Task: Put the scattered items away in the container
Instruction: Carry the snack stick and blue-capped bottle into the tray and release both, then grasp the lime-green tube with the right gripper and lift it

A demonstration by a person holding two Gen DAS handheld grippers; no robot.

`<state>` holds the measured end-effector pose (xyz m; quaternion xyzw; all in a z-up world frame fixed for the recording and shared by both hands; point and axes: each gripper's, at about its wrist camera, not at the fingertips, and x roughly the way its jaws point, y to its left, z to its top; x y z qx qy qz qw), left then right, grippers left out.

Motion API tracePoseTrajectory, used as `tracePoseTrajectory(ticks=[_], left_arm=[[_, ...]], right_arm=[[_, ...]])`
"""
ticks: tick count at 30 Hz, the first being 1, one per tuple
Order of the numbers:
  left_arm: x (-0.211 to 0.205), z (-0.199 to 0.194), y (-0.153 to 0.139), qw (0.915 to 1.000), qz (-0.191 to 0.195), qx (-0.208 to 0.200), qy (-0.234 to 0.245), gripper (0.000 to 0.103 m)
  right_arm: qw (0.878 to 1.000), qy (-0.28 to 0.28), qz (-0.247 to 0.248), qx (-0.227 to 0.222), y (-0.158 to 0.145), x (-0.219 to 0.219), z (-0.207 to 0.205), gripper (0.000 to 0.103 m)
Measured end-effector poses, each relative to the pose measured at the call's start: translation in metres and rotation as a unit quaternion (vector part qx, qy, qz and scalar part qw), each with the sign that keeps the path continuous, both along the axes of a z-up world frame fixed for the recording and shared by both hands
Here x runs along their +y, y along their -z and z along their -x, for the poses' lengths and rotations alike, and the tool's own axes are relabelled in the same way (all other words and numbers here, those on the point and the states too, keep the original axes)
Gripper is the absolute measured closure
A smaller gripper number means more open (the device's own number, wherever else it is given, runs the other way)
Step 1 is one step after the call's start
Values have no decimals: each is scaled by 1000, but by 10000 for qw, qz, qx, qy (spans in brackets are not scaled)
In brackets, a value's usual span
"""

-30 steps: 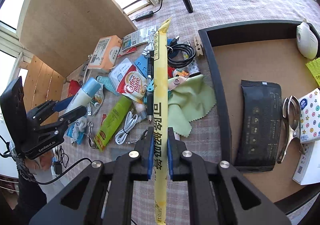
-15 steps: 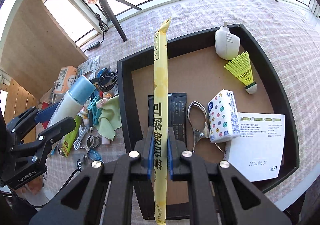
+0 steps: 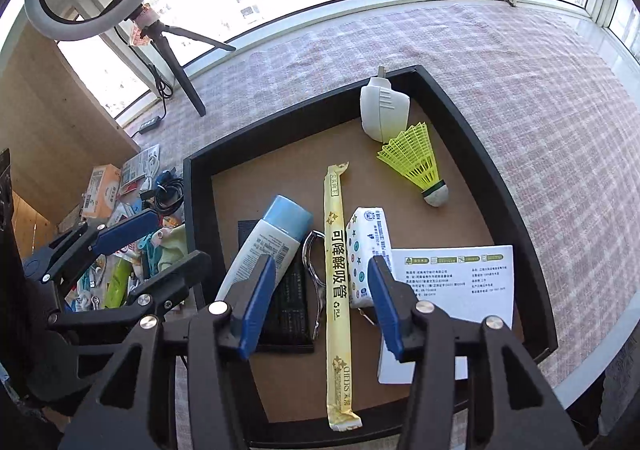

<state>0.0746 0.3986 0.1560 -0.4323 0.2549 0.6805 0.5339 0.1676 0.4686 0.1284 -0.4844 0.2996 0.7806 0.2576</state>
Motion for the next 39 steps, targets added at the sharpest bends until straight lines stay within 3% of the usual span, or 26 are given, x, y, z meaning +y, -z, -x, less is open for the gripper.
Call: tracePoseTrajectory(ticks=[9,14,19,28,39], left_arm=[[-22,17,-11,9999,-45,49,-113,40],[-56,38,-12,9995,-21,105,-312,40],[-109,72,-3,9974,170,263,-646,40],[-200,139,10,9876,423,173,-1505,40],[-259,162,50,9823,856,15,-1666,43]], right_arm=[[9997,-257,1,-15,2,-20,16,56],[9989,-469,65,49,1,-37,26,56],[9972,-728,126,118,2,-58,39,56],[9894,-1391,367,205,10,-108,73,56],[9732,-2061,985,260,38,-176,127,57]])
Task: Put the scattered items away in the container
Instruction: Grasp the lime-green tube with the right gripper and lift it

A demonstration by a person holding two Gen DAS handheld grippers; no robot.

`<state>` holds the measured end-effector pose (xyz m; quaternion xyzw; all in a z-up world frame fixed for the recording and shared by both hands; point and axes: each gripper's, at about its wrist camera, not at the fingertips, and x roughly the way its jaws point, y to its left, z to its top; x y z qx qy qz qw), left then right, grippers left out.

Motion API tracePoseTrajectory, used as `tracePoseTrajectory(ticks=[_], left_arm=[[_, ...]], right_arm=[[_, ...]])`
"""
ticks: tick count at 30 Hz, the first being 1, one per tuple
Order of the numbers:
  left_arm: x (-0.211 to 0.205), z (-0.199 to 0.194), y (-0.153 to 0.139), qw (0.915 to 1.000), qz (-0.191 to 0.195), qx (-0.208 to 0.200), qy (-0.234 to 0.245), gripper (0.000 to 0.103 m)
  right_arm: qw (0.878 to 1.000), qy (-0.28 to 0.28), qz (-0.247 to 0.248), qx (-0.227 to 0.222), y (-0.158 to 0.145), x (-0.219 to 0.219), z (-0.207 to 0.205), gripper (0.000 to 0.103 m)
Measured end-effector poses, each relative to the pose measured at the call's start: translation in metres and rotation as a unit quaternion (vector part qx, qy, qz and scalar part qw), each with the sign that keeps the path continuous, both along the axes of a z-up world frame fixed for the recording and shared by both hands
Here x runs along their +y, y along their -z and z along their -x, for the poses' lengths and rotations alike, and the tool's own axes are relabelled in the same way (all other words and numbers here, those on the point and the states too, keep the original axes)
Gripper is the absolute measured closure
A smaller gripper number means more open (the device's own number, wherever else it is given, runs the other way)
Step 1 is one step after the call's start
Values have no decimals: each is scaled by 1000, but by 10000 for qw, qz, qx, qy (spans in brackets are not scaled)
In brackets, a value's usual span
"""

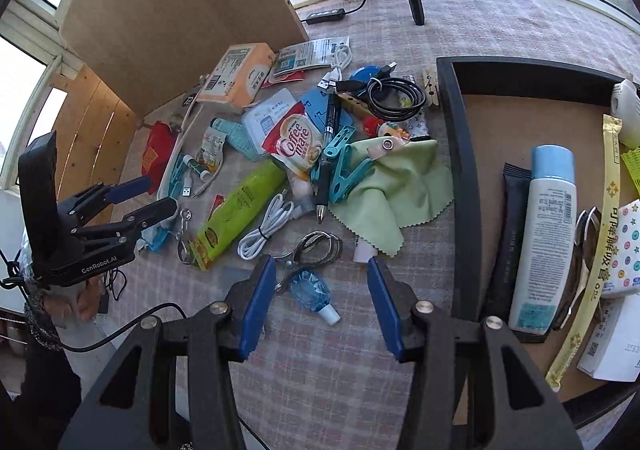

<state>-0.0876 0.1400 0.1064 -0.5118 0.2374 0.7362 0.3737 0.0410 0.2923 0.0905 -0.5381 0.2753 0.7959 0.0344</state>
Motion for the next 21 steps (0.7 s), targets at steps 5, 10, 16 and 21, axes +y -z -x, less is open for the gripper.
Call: tracePoseTrajectory(ticks=[5,10,16,21], left_arm=[[-3,3,20,9997,114,-157,137,48],[0,-1,37,9984,236,-236,446,54],[3,-1,49,9965,200,-434,689,56],[9,-1,58,9943,209,-556,883,57]], right_arm=[[9995,-182,249,-1,11,-26,34,61],[9987,-234,412,-195,29,-41,69,67],[9960,-51,800,-403,55,-43,97,72],[9932,48,1006,-578,73,-42,108,72]])
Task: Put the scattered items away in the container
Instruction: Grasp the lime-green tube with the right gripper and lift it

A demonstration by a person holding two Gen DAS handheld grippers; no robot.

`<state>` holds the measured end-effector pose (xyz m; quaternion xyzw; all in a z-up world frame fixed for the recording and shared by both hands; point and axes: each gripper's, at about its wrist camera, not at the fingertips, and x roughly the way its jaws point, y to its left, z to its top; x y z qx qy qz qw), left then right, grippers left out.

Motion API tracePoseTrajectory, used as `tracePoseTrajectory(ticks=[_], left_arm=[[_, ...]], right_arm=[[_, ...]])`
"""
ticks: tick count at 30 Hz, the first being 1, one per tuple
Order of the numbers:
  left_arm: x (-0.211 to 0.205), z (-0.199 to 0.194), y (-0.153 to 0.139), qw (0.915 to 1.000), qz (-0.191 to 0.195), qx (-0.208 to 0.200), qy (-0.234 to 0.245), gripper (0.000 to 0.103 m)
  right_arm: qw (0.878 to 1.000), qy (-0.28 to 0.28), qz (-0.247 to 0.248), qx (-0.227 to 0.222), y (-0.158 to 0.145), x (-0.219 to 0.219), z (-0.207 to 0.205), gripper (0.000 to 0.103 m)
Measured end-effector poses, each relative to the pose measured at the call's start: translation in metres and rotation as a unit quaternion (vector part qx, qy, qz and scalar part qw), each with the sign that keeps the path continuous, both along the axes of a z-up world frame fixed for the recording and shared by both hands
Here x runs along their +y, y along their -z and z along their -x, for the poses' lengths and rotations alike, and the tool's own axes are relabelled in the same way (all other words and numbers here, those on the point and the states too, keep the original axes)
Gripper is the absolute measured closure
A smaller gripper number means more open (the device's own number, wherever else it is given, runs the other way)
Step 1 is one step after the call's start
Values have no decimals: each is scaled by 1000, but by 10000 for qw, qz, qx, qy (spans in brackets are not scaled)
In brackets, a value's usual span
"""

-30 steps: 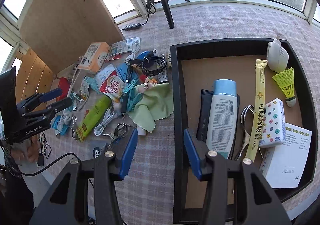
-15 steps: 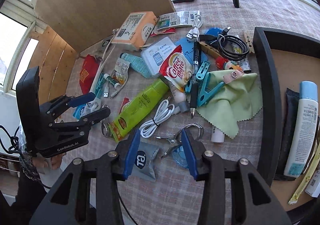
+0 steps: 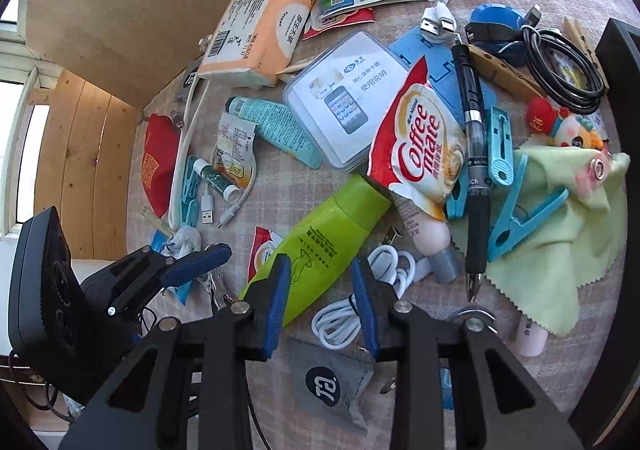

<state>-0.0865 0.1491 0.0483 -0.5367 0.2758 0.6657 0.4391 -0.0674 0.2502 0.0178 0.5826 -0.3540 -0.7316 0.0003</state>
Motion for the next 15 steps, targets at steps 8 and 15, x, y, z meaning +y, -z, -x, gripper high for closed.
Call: tracePoseTrajectory(ticks=[8,15], left_arm=[[9,2,7,9990,-170,-376,186,61],[13,-1,11,9979,-288,-516,277,68]], right_arm=[[9998,41,134,-120,13,-3,7,71],[9991,86,416,-80,23,-10,8,69]])
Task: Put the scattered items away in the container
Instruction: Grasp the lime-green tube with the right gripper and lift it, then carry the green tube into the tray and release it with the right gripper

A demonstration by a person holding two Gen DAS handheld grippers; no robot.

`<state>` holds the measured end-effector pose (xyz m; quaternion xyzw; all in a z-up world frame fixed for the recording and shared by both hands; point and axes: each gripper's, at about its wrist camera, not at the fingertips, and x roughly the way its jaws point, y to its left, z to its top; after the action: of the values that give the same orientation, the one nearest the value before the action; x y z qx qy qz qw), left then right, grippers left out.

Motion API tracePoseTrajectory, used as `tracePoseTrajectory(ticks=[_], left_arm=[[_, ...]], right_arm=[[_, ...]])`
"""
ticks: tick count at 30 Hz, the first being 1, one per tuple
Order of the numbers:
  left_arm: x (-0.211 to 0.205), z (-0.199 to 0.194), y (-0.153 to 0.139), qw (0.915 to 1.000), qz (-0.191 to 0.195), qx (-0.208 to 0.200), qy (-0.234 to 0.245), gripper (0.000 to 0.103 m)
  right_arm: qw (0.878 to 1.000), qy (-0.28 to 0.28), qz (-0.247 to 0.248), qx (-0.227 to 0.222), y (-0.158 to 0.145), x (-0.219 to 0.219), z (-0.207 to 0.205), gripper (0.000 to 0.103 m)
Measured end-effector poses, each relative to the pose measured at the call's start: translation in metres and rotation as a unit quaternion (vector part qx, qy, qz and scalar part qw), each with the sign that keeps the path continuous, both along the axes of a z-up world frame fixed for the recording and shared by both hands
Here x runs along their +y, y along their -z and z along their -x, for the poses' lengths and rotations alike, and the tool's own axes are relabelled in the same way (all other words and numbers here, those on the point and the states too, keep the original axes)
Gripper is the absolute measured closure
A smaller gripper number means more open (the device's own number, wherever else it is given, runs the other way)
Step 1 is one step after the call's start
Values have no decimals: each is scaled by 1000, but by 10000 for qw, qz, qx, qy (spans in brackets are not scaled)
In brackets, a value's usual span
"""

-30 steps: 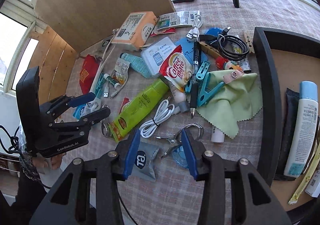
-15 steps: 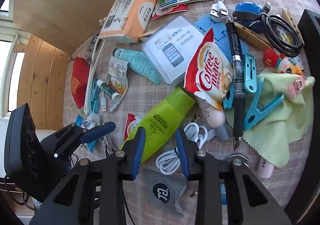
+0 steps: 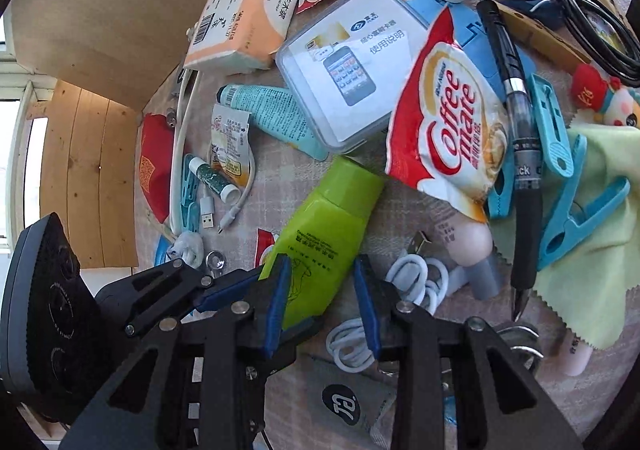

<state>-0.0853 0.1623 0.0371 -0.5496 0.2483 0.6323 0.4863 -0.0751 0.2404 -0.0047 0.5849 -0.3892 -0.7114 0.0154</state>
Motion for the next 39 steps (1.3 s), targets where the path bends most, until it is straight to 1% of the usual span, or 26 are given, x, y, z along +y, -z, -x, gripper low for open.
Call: tracePoseTrajectory(ticks=[2,4,5,6,7,8,9,11,12,13,15,18,22,23,25,27,30,32,35,39], left_arm=[[-3,3,0,9998,-85,-139,-90,70],[-6,6,-2,9995,-153,-233,-157,75],[-7,6,-4,9994,-180,-248,-171,81],[-9,6,-6,9992,-215,-276,-182,84],[-9,6,-7,9990,-248,-310,-182,84],[-9,4,-9,9990,-280,-318,-153,87],[-7,2,-9,9992,-284,-274,-114,88],[-3,0,-8,9996,-209,-165,-116,87],[-3,1,-8,9995,-225,-183,-130,87],[-3,2,-8,9993,-254,-236,-156,87],[-2,3,-8,9991,-275,-270,-192,88],[-3,5,-9,9989,-356,-267,-165,89],[2,0,-11,9987,-466,-195,-117,88],[3,-1,-12,9986,-477,-181,-110,87],[2,-1,-10,9986,-484,-191,-94,87],[-1,-2,-10,9985,-484,-237,-97,87],[-1,-6,-9,9991,-410,-79,-5,86],[-1,-10,-10,9992,-385,-4,48,86],[-1,-11,-12,9992,-400,-14,42,86],[-2,-16,-25,9989,-458,102,95,85]], right_arm=[[10000,44,-3,22,-1,0,-1,68],[9999,86,47,57,-1,0,-3,69],[9999,87,80,101,-2,-1,-4,69],[9997,85,173,176,-4,-1,-5,76],[9992,71,305,241,-6,-2,-5,79],[9990,50,352,260,-8,-4,-5,79],[9993,15,275,237,-10,-6,-4,79],[9998,-36,31,207,-13,-11,-2,78],[9998,-52,-59,170,-13,-12,-1,76],[9999,-44,-129,95,-12,-12,0,69],[9999,39,-111,19,-6,-10,1,62],[9999,118,27,72,-3,-4,1,62],[9996,187,166,147,-1,0,1,62],[9996,202,145,154,-2,-1,0,62],[9997,210,-18,118,-2,-2,-3,75],[9994,307,93,110,0,0,-6,76],[9987,447,235,39,3,3,-12,83],[9988,453,207,31,2,2,-15,84],[9985,509,193,42,-1,1,-19,85],[9976,604,309,125,-11,3,-26,86]])
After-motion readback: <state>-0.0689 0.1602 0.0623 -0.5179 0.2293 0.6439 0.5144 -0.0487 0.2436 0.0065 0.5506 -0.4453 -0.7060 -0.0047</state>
